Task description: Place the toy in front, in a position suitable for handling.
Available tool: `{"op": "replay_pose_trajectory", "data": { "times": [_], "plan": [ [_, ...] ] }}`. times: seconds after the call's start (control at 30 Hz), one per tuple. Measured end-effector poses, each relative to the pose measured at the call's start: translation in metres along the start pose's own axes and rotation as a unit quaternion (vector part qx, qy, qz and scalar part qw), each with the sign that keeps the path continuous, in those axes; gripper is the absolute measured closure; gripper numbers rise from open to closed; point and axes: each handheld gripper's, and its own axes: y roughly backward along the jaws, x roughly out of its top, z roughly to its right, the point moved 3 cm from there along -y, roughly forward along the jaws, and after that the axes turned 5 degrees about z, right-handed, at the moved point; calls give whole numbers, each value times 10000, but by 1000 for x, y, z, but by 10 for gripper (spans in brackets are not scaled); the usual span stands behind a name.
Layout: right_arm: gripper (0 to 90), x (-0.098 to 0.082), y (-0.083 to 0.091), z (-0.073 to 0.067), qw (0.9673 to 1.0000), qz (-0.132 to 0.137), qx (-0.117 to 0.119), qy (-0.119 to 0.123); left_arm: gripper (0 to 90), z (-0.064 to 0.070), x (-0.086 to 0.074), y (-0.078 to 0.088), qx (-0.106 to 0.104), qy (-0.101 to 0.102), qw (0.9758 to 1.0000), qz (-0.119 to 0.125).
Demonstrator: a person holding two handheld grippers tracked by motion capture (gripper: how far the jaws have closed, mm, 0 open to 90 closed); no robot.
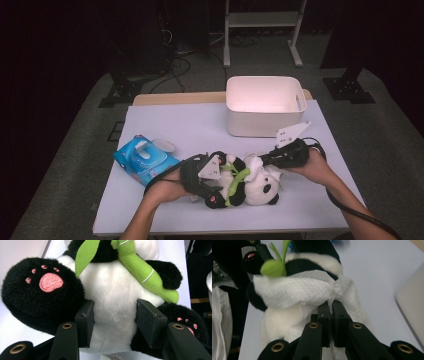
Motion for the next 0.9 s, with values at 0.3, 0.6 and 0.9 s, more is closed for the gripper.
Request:
{"op": "replay_pose_trajectory", "data": {
  "times": [0.3, 0.6, 0.9],
  "plan": [
    [859, 4, -3, 8, 10000, -88, -42, 13, 493, 0, 0, 1, 16, -24, 10000, -10],
    [859, -48, 24, 16, 9975, -167, -328, -606, 496, -1, -1, 0, -9, -7, 10000, 18],
    [858, -18, 10, 14, 9996, -96, -156, -236, 496, 0, -1, 0, -22, -37, 10000, -3]
  ]
}}
